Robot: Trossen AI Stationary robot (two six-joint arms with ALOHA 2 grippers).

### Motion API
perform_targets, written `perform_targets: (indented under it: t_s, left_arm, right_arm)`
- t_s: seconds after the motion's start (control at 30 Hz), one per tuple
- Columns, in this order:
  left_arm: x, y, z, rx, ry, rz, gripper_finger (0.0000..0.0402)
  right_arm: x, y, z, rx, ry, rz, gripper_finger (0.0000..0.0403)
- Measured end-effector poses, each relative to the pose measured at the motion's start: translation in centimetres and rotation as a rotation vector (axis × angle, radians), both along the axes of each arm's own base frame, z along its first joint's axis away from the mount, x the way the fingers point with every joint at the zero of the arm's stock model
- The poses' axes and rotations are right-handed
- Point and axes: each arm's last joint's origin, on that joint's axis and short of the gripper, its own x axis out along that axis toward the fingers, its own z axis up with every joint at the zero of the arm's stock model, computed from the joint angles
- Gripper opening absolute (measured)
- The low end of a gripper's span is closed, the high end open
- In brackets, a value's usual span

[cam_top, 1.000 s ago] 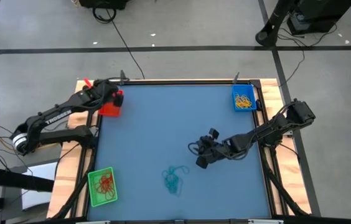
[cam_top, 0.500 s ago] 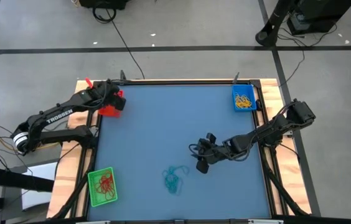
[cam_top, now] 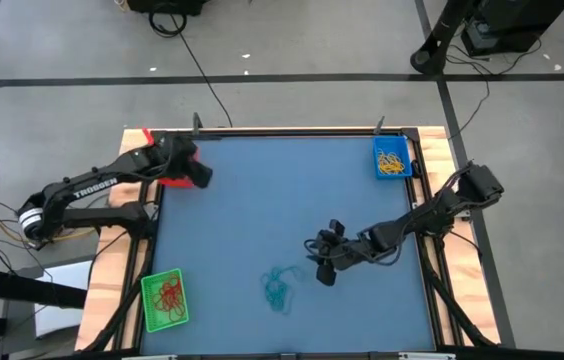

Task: Sort rubber bands into baskets
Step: Put the blue rubber band into the red basket

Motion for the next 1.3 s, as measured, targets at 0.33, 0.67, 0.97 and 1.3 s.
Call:
perform_targets:
  t_s: [0.33,0.67,0.97,1.3]
  left_arm:
    - [6.0,-6.4,-1.1,0.137,-0.386,-0.541,0.0179]
    - [6.6,-12.3,-6.1,0.192,-0.778,-0.898,0.0179]
    - [7.6,-14.7,-9.1,0.101,-0.706,-0.960,0.0178]
    - [11.2,-18.1,-10.9,0.045,-0.606,-1.014,0.0177]
  right_arm:
    - [3.9,1.8,-4.8,-0.052,-0.128,0.126,0.0170]
    - [7.9,3.6,-6.0,-0.189,-0.129,0.250,0.0168]
    - [9.1,4.1,-5.8,-0.156,-0.061,0.232,0.0161]
    - [9.0,4.0,-5.9,-0.260,-0.034,0.276,0.0014]
